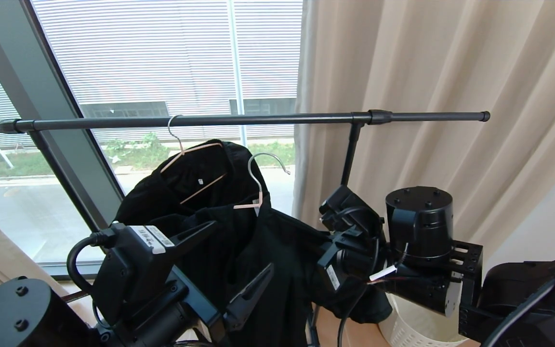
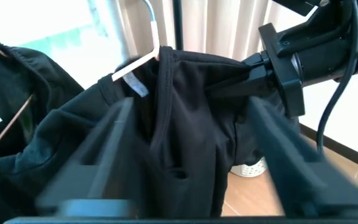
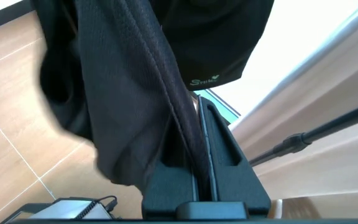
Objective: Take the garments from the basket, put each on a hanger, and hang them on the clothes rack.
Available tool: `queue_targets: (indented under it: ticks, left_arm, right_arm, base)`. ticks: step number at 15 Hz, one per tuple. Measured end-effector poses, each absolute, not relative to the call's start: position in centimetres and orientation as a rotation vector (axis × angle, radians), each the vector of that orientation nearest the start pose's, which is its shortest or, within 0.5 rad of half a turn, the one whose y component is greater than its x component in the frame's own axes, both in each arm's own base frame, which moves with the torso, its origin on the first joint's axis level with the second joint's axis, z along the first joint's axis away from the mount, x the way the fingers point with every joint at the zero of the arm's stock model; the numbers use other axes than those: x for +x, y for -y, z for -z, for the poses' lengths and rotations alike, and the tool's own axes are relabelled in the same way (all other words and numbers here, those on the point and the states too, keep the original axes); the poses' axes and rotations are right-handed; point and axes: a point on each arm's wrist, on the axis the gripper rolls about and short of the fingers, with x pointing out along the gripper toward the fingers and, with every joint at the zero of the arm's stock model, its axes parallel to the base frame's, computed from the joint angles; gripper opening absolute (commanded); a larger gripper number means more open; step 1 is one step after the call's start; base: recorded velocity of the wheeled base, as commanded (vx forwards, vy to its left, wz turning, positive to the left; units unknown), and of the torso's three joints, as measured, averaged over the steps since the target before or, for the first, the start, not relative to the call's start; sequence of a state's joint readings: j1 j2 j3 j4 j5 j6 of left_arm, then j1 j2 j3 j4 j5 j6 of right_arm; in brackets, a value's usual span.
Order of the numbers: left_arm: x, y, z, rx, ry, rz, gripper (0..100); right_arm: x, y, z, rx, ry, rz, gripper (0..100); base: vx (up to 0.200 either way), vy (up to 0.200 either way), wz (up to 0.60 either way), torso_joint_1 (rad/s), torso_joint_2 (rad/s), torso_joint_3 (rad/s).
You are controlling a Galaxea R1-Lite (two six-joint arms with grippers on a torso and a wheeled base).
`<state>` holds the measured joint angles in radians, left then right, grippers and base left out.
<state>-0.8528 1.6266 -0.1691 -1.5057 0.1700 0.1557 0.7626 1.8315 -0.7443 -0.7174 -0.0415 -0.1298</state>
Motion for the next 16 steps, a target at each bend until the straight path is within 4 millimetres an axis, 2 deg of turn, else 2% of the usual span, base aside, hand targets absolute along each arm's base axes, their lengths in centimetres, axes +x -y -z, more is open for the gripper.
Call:
queue_targets:
  ticks: [4,7,9,12,16]
  left_arm:
    - [13.8,15.0,-15.1,0.147,0.158,0.664,100]
    - [14.8,13.5,-15.9,0.163,0.180,0.581,100]
    - [15.7,12.1,-16.5,0.165,0.187,0.563,100]
    - [15.3,10.2,-16.8,0.157,0.124,0.695,100]
    - [14.0,7.3,-16.5,0.112,-0.016,0.938,100]
  right_arm:
    - [23.3,-21.4,-13.8,-0.259,-0.292,-0.751,0]
    - [23.9,-19.0,-14.5,-0.234,-0.279,-0.841,0]
    - [24.5,-16.6,-14.6,-0.285,-0.245,-0.893,0]
    - [25.0,-13.9,-14.5,-0.341,-0.218,-0.910,0]
    - [25.1,-12.5,-14.7,-0.325,-0.209,-0.929,0]
  base:
    - [0.000,0.000,0.00,0.000,0.00,0.000]
    - [0.000,0.000,0.00,0.000,0.00,0.000]
    - [0.000,0.000,0.00,0.000,0.00,0.000]
    - [0.000,0.000,0.00,0.000,0.00,0.000]
    - [0.000,0.000,0.00,0.000,0.00,0.000]
